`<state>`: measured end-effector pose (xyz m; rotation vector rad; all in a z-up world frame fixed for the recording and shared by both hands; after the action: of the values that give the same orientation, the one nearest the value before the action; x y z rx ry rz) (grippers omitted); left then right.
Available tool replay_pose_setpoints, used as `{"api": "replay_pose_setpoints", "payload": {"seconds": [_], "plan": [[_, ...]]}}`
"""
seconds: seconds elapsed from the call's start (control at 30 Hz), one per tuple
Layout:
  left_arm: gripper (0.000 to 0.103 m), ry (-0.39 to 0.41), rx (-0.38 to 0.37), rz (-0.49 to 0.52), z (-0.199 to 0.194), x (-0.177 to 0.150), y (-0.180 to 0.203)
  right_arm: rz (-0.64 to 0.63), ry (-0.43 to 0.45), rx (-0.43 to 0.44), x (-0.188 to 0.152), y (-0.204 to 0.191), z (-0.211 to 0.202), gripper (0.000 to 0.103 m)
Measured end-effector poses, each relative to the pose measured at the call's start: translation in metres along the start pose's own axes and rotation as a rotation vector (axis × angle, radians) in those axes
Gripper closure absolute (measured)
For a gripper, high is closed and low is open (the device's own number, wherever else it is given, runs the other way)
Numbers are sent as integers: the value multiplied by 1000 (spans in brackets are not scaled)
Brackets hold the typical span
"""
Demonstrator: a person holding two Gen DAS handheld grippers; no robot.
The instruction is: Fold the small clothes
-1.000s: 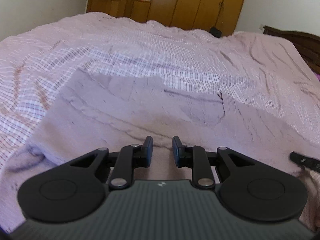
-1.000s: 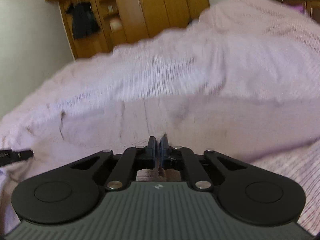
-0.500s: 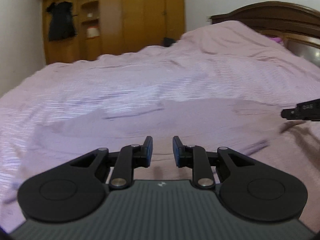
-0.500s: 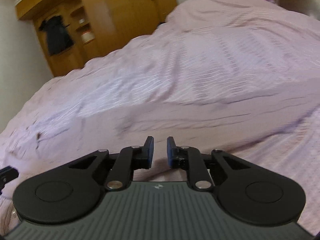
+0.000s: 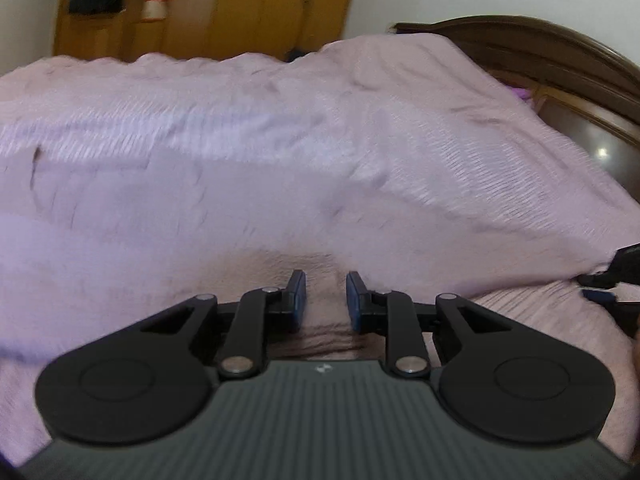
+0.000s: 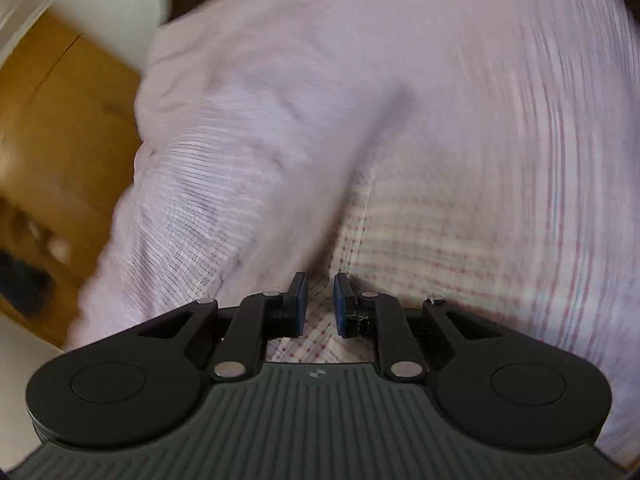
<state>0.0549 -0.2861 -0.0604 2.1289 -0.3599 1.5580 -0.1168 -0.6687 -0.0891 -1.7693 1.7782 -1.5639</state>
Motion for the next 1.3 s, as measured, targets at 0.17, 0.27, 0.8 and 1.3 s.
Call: {"api": "replay_pose_setpoints", "payload": {"seconds": [0.17, 0.27, 0.8, 1.3], "plan": [[76, 28, -62, -124, -12, -1, -14, 22, 77, 49, -9, -16, 5, 65], [76, 29, -62, -135, -12, -1, -17, 53, 97, 64, -20, -23, 5, 65], [76, 52, -103, -220, -18, -2, -26, 172, 207, 18, -63, -48, -7, 65], [76, 53, -123, -263, -18, -2, -29, 262, 145, -7, -75, -60, 14, 66]]}}
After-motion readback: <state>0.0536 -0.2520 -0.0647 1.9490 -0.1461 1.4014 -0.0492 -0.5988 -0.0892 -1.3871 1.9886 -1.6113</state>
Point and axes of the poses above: each gripper's, at about its wrist camera, not at the fingertips, and z roughly the way its jaws point, y to its right, x to its top, the point moved 4 cm from there along z, roughly the way its jaws point, and after that the axes turned 14 degrees about y, right-handed, at the moved point
